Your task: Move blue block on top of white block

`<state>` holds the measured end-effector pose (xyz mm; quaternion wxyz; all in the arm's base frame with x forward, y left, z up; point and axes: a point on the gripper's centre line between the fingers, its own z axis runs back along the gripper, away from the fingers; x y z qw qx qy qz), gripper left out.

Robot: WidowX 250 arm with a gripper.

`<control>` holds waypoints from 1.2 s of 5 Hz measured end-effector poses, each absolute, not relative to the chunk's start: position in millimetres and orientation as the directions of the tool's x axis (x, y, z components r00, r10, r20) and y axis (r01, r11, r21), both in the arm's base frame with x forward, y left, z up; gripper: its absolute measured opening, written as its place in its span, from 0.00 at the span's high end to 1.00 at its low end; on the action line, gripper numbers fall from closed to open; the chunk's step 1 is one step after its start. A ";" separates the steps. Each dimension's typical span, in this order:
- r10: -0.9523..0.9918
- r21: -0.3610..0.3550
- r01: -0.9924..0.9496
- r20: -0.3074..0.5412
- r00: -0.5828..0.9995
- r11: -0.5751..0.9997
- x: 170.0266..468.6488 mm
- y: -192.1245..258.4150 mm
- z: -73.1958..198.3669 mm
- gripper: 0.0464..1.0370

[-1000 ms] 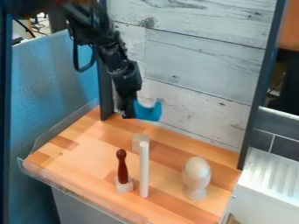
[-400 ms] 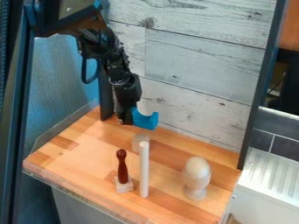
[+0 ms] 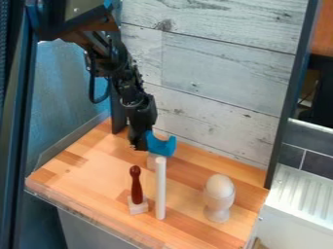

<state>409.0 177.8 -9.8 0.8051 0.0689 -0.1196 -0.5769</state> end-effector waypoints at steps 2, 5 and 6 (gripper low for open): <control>-0.949 0.251 0.915 0.110 0.297 0.316 401.8 175.6 -12.7 0.44; -0.941 0.229 0.914 0.115 0.317 0.336 397.4 174.7 -11.1 0.44; -0.941 0.230 0.913 0.118 0.316 0.336 395.8 175.2 -11.1 0.44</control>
